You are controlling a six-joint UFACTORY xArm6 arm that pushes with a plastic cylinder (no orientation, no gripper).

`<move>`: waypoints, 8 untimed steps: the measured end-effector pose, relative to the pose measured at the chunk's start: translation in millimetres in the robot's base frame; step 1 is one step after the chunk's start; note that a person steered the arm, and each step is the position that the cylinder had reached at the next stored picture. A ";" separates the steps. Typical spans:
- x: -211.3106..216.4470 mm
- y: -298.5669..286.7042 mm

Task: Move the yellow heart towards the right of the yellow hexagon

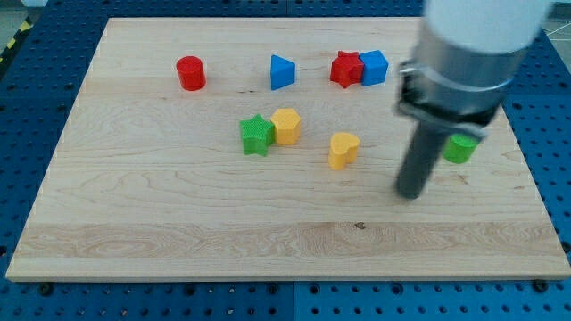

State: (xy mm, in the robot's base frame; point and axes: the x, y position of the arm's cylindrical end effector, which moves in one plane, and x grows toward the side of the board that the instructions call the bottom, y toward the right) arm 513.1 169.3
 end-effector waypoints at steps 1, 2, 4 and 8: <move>-23.0 2.4; -22.3 -8.9; -18.3 -31.2; -22.6 -84.8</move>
State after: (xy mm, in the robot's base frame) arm 490.6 84.5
